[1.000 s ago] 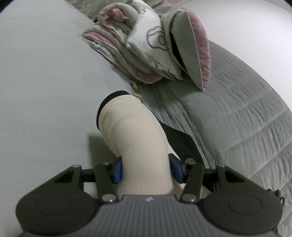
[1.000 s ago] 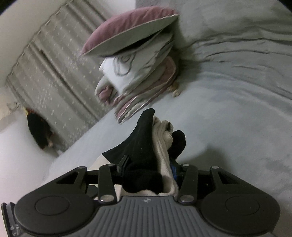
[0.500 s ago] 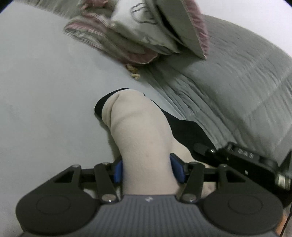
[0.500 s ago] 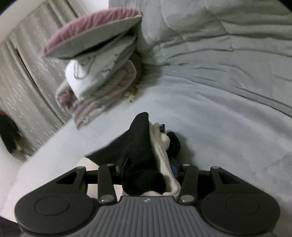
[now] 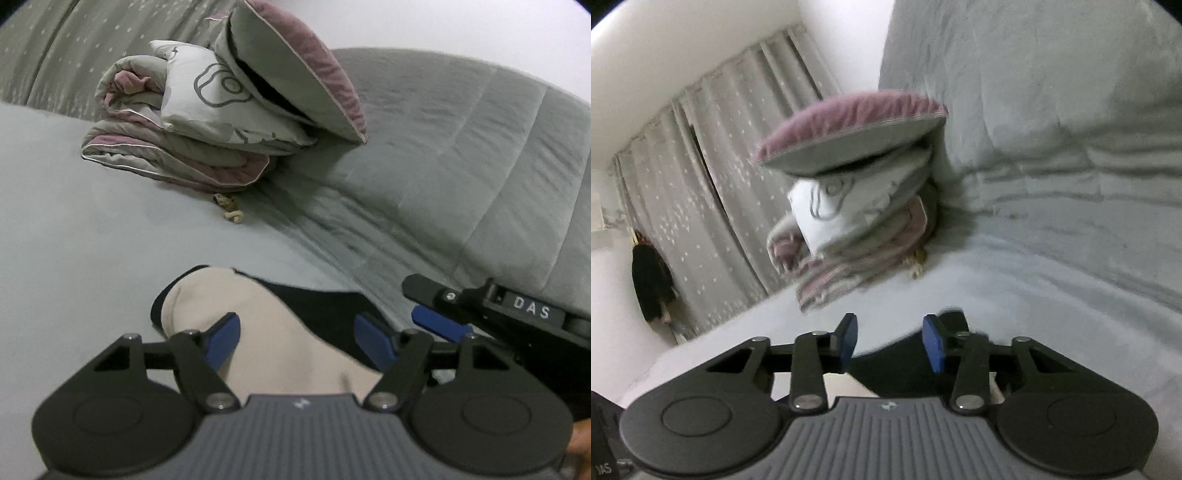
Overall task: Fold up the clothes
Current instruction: 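Release the folded bundle and lift both grippers away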
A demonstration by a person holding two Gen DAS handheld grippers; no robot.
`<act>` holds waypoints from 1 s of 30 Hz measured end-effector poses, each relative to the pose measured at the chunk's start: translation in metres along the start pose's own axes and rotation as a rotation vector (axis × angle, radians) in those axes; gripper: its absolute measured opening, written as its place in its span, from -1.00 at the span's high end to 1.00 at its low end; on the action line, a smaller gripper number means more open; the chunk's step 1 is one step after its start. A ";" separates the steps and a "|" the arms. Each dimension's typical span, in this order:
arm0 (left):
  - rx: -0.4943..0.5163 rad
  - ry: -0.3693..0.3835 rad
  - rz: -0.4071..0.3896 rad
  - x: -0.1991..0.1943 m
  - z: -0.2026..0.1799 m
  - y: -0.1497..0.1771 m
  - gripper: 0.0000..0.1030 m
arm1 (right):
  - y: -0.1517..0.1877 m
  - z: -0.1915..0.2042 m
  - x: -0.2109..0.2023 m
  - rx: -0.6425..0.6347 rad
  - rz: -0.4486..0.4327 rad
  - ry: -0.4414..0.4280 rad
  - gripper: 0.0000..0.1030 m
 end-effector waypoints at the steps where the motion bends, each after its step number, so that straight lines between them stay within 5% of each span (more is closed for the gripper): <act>1: 0.012 -0.008 0.007 0.002 0.001 0.004 -0.35 | 0.005 -0.002 0.005 -0.007 0.027 0.017 0.34; 2: 0.031 -0.015 0.011 0.003 0.002 0.009 -0.34 | 0.012 -0.006 0.012 -0.027 0.066 0.050 0.35; 4: 0.076 -0.021 0.012 0.003 -0.001 0.015 -0.34 | 0.026 -0.013 0.025 -0.065 0.142 0.115 0.71; 8: 0.111 -0.051 0.018 0.000 -0.007 0.015 -0.40 | 0.031 -0.010 0.026 -0.114 0.156 0.141 0.72; 12: 0.168 -0.071 0.063 -0.010 -0.023 0.010 -0.79 | 0.020 -0.012 0.016 -0.075 0.149 0.111 0.51; 16: 0.161 -0.116 0.155 -0.022 -0.030 0.000 -0.98 | 0.006 -0.015 0.003 -0.030 0.148 0.138 0.22; 24: 0.196 -0.301 0.326 -0.064 -0.033 -0.017 -0.99 | -0.031 0.012 -0.060 -0.170 0.128 0.119 -0.56; 30: 0.260 -0.372 0.335 -0.100 -0.057 -0.019 -1.00 | -0.031 0.043 -0.097 -0.365 0.167 0.171 -0.78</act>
Point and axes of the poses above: each gripper's, at about its wrist camera, not at the fingertips, and x roughly the way its jaws point, z to its left, y to its underside, the point moved 5 cm from there along x, roughly the way its jaws point, and after that the axes turned 6 degrees about -z, right-handed, at the moved point
